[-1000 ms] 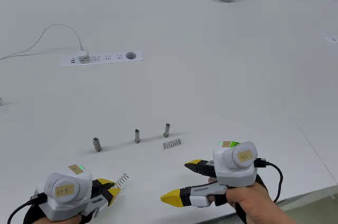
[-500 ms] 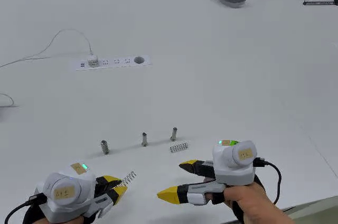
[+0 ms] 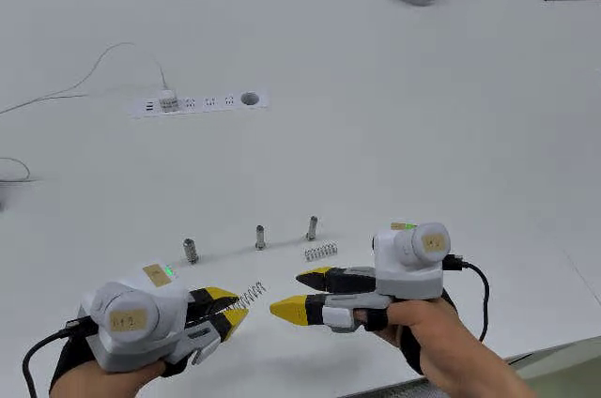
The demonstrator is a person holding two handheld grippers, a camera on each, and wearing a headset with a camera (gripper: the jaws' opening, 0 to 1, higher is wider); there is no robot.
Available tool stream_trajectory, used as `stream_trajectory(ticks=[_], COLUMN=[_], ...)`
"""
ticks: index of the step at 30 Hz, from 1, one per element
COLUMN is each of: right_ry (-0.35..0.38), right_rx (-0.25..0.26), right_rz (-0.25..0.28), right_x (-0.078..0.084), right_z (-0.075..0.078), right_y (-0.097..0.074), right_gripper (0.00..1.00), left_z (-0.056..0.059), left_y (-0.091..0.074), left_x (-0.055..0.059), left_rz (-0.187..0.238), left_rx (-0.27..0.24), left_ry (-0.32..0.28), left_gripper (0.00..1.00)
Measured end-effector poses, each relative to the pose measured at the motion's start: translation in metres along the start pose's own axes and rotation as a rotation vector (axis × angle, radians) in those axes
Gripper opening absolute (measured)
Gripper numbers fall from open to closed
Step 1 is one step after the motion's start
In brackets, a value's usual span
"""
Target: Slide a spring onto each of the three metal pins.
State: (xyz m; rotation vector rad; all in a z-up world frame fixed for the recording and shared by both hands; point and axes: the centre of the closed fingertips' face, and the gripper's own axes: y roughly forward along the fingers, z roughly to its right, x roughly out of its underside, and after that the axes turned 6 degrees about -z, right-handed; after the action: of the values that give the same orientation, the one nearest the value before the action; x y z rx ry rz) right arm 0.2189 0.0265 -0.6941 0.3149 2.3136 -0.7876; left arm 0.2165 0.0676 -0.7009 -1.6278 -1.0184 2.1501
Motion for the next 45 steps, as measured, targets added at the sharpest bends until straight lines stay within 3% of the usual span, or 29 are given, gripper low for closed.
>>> stream_trajectory(ticks=[10,17,23,33,36,45], right_ry=[0.075,0.115,0.145,0.130,0.090,-0.264], right_rx=[-0.085,-0.135,-0.140,-0.157,-0.155,-0.091], right_rz=[0.030,0.034,0.047,0.041,0.027,-0.201], right_x=[-0.005,-0.004,-0.006,-0.012,-0.019,-0.037], right_z=[-0.014,-0.021,-0.020,-0.024,-0.027,-0.031], right_y=[0.006,0.005,0.002,-0.002,-0.004,-0.012], right_gripper=[0.32,0.24,0.15,0.13,0.12,0.12], left_z=[0.019,0.025,0.027,0.025,0.022,0.019], left_y=[0.001,0.002,0.003,0.004,0.005,0.008], left_x=[-0.016,-0.018,-0.017,-0.021,-0.026,-0.050], left_rz=[0.025,0.022,0.017,0.017,0.025,0.061], left_rx=[0.035,0.053,0.062,0.080,0.088,0.117], left_ry=[0.046,0.067,0.078,0.089,0.085,0.113], left_gripper=[0.11,0.11,0.11,0.10,0.10,0.10])
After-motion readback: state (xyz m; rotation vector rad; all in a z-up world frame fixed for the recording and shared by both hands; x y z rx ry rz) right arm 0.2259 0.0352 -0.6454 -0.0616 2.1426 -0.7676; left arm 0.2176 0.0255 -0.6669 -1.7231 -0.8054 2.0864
